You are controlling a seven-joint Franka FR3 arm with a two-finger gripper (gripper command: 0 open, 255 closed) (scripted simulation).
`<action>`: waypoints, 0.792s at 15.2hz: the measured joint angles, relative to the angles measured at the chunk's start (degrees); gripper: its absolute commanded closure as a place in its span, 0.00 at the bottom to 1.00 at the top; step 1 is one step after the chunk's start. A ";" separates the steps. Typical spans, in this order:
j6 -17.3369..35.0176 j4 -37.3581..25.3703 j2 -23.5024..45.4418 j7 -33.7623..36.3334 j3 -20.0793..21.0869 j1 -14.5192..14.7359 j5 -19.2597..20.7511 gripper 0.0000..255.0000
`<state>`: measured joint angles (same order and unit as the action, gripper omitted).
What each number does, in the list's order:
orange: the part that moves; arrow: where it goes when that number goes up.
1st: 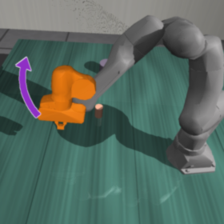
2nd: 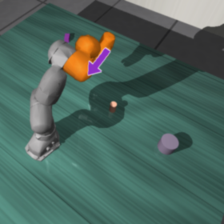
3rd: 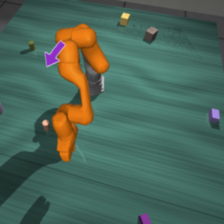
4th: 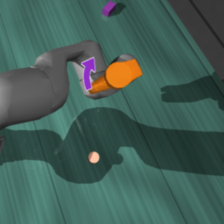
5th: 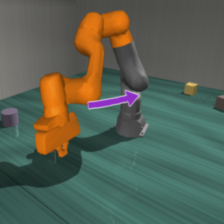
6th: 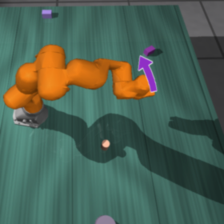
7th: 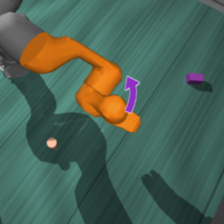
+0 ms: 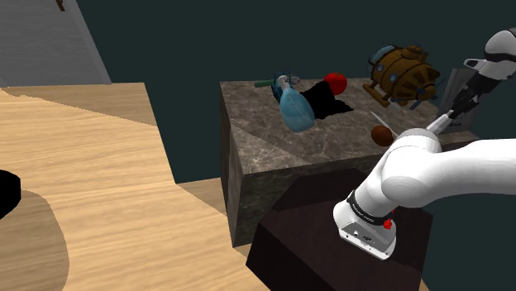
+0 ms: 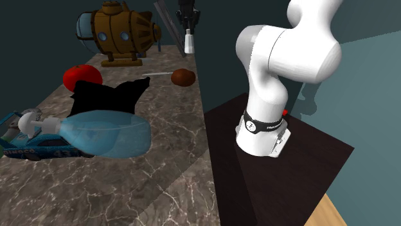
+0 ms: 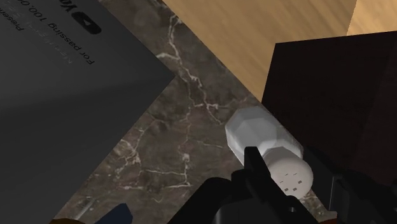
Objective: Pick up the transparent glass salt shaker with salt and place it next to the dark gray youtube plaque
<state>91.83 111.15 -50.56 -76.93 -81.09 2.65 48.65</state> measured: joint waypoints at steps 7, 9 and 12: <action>3.69 3.23 -1.36 1.18 -2.98 0.29 2.43 1.00; 4.83 3.98 -1.80 1.45 -4.16 0.56 3.30 1.00; 5.89 4.66 -2.20 1.78 -5.27 0.89 4.11 1.00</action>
<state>97.72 115.80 -52.77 -75.16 -86.36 3.54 52.76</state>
